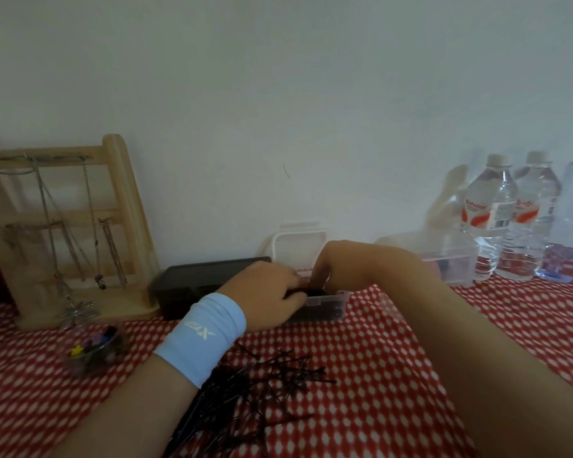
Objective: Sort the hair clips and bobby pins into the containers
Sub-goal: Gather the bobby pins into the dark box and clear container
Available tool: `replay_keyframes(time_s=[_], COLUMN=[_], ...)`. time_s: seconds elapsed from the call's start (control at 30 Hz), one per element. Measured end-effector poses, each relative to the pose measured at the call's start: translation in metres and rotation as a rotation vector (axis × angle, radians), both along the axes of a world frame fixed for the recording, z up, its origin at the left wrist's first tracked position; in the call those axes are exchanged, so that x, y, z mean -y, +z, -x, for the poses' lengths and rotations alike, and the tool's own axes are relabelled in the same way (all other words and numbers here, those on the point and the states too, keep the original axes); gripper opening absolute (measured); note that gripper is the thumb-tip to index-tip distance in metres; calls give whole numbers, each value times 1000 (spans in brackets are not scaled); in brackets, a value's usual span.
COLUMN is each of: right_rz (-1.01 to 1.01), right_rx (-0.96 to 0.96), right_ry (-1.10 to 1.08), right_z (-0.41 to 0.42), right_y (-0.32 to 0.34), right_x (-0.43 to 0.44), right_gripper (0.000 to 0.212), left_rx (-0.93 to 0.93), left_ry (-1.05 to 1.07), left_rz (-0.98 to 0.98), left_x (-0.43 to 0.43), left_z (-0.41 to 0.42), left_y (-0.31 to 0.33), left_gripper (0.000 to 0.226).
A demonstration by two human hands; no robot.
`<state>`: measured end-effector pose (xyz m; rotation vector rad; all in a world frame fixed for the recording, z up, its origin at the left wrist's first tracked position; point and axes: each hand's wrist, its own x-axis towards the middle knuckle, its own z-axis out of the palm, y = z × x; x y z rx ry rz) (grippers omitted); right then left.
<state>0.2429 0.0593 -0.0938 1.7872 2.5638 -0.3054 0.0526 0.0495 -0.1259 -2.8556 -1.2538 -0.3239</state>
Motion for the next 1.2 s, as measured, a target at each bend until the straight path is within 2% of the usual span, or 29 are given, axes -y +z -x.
replay_keyframes(time_s=[0.1, 0.27, 0.37, 0.57, 0.63, 0.7, 0.77, 0.87, 1.03, 1.13, 1.2], right_rz=[-37, -116, 23, 240, 283, 360, 351, 289, 326, 312, 301], right_rx=[-26, -69, -22, 204, 224, 235, 289, 379, 282, 112, -25], right_ry=[-19, 1, 104, 257, 248, 248, 230, 180, 205, 261, 274], right_z=[-1, 14, 34, 78, 85, 90, 92, 89, 87, 88, 87], right_y=[5, 19, 24, 13, 6, 2, 1, 2, -2, -8, -9], right_x=[2, 12, 24, 52, 58, 61, 65, 70, 61, 54, 52], right_gripper=[31, 19, 15, 51, 75, 95, 99, 87, 46, 26, 22], left_rx=[-163, 43, 112, 167, 176, 184, 140, 20, 40, 66, 54], left_ry=[-16, -1, 43, -12, 0, 6, -22, 12, 41, 78, 101], left_rz=[-50, 4, -27, -48, 7, 115, 213, 235, 140, 165, 191], left_x=[1, 0, 7, 38, 48, 56, 58, 55, 57, 54, 53], left_z=[-3, 7, 18, 63, 75, 83, 88, 93, 90, 94, 98], left_y=[-6, 10, 22, 12, -1, -14, -28, -37, -30, -29, -27], left_gripper=[46, 28, 21, 18, 19, 28, 45, 65, 33, 31, 33])
